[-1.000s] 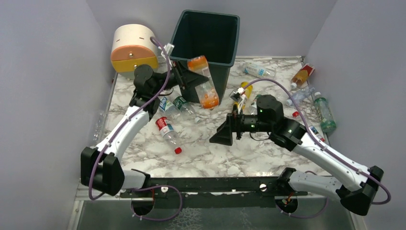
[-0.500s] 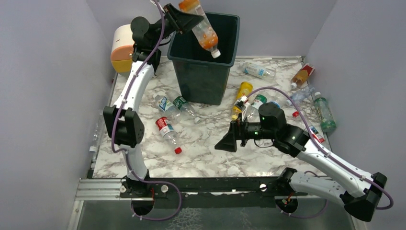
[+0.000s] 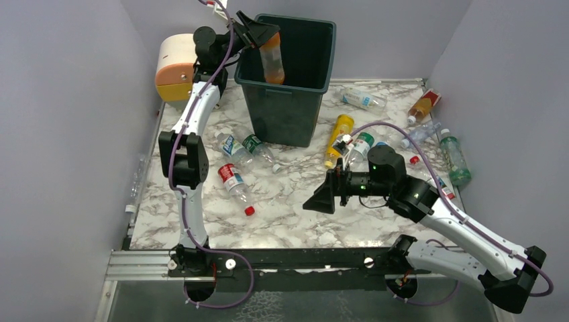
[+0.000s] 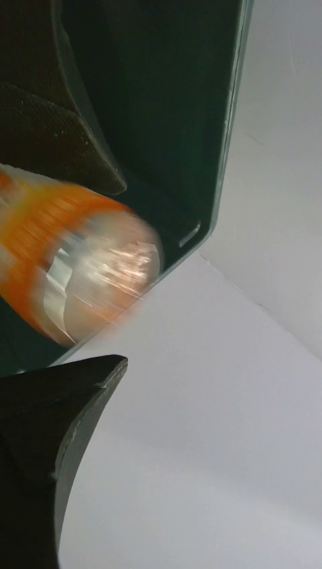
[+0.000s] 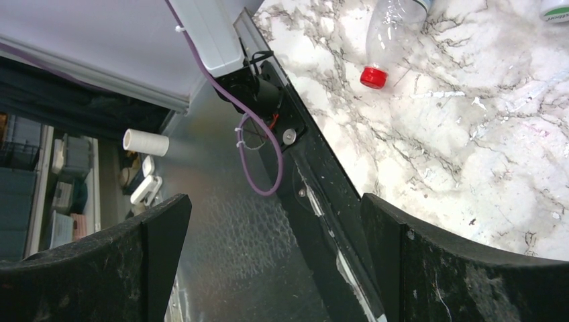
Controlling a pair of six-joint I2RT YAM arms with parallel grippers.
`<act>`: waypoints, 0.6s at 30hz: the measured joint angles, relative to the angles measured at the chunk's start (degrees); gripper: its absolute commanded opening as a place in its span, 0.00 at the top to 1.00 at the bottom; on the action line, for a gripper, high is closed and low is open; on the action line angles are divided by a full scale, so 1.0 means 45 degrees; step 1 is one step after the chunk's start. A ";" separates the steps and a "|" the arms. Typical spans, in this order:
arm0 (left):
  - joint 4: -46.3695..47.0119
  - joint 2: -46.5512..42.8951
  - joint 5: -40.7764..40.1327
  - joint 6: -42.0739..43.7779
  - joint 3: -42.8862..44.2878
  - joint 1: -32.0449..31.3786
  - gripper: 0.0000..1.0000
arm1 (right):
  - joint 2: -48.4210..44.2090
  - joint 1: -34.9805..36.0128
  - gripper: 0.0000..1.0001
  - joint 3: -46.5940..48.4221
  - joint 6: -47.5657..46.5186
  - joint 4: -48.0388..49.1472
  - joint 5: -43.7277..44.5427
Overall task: Put the plastic bottles in the bin
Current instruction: Place the plastic bottle in the trash bin.
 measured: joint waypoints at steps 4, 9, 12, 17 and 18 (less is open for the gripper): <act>0.0107 -0.0005 0.0024 0.0146 0.0053 0.0005 0.01 | 0.0063 0.0000 0.00 0.0000 0.0039 0.0005 -0.0005; 0.0083 -0.0131 0.0131 0.0233 0.0083 0.0049 0.01 | 0.0364 0.0000 0.00 -0.0005 0.0049 0.0058 -0.0005; 0.0058 -0.0486 0.0350 0.0262 0.0005 0.0131 0.01 | 0.0738 0.0000 0.00 0.0000 0.0024 0.0126 -0.0005; -0.0068 -0.2924 0.0850 0.0461 -0.2098 0.0257 0.01 | 0.2118 0.0000 0.00 0.0107 -0.0233 0.0180 -0.0005; -0.0044 -0.3774 0.0889 0.0568 -0.2861 0.0282 0.01 | 0.2565 0.0005 0.00 0.0219 -0.0321 0.0185 -0.0005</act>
